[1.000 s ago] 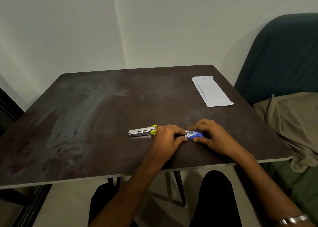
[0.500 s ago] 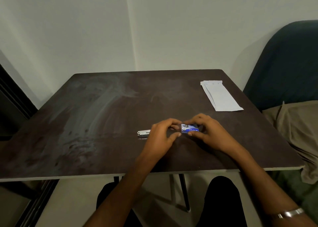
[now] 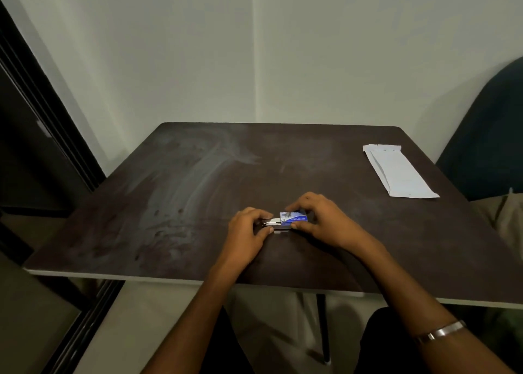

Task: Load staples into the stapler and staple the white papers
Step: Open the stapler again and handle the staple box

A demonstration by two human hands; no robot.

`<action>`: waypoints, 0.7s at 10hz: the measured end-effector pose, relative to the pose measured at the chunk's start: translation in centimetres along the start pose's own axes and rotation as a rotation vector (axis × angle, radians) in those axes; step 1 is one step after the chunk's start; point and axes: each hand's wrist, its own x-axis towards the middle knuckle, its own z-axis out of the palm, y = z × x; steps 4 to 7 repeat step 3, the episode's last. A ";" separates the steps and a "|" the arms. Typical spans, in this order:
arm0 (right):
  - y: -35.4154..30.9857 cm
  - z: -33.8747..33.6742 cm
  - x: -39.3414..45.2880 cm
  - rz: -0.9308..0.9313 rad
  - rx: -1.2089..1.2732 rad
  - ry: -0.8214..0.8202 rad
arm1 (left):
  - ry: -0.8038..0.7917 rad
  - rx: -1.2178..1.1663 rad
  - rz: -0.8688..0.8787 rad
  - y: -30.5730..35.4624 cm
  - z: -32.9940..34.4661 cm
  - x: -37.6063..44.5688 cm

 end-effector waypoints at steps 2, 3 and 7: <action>-0.5 0.6 0.3 -0.032 0.001 -0.010 | -0.018 -0.043 0.018 0.5 0.8 0.2; -0.4 -0.3 0.3 -0.003 -0.038 -0.043 | -0.100 -0.137 0.007 0.3 -0.3 0.6; -0.4 -0.3 0.3 -0.003 -0.038 -0.043 | -0.100 -0.137 0.007 0.3 -0.3 0.6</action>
